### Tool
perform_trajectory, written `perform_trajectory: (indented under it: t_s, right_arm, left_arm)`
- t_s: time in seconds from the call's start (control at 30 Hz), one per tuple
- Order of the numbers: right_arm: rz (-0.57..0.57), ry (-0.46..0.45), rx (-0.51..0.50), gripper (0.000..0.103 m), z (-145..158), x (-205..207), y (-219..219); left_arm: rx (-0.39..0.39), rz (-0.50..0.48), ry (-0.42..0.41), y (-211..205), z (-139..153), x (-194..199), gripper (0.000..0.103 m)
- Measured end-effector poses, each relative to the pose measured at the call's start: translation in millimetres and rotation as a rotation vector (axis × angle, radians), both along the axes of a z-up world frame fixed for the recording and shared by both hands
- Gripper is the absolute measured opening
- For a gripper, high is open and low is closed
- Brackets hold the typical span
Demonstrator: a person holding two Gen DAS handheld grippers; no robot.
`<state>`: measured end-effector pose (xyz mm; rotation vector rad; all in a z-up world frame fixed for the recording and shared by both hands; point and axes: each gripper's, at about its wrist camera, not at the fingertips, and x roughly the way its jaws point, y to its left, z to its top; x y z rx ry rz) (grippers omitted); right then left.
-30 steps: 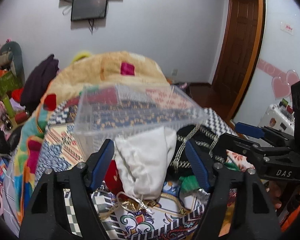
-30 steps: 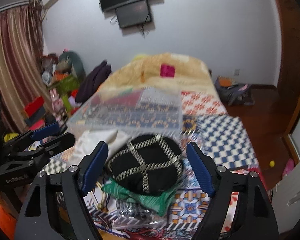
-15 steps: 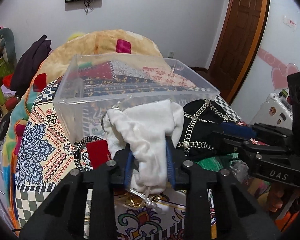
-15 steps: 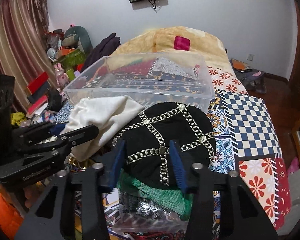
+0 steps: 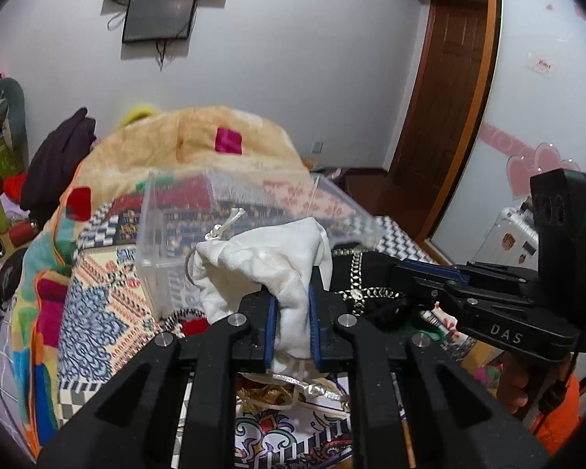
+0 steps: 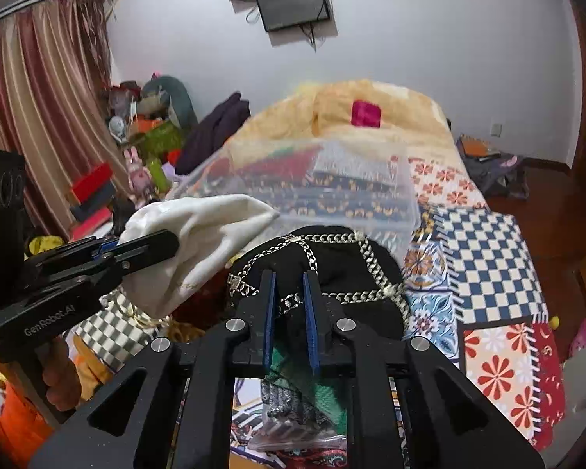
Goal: Organize soft objects
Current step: 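Lower the white cloth into the clear box with the left tool while the right tool drops the hat in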
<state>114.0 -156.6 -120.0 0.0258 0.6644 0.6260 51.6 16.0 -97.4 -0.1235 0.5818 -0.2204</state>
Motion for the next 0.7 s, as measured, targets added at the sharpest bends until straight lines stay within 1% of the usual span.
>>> perform_trajectory:
  t_s: [0.2, 0.43, 0.6, 0.7]
  right_arm:
    - [-0.019, -0.075, 0.037, 0.012, 25.2, -7.6, -4.9]
    - [-0.044, -0.166, 0.04, 0.012, 53.7, -6.5, -5.6]
    - [-0.058, -0.211, 0.033, 0.012, 68.2, 11.1, 1.7]
    - [-0.072, -0.219, 0.021, 0.012, 69.5, 26.7, 10.8]
  left_arm:
    - [-0.02, 0.029, -0.072, 14.0, 26.5, -6.1, 0.013]
    - [-0.011, 0.049, -0.115, 20.8, 49.6, 3.0, 0.013]
    - [0.034, 0.076, -0.115, 21.1, 54.6, 25.8, 0.013]
    - [0.032, 0.085, -0.093, 24.3, 53.4, 43.0, 0.013]
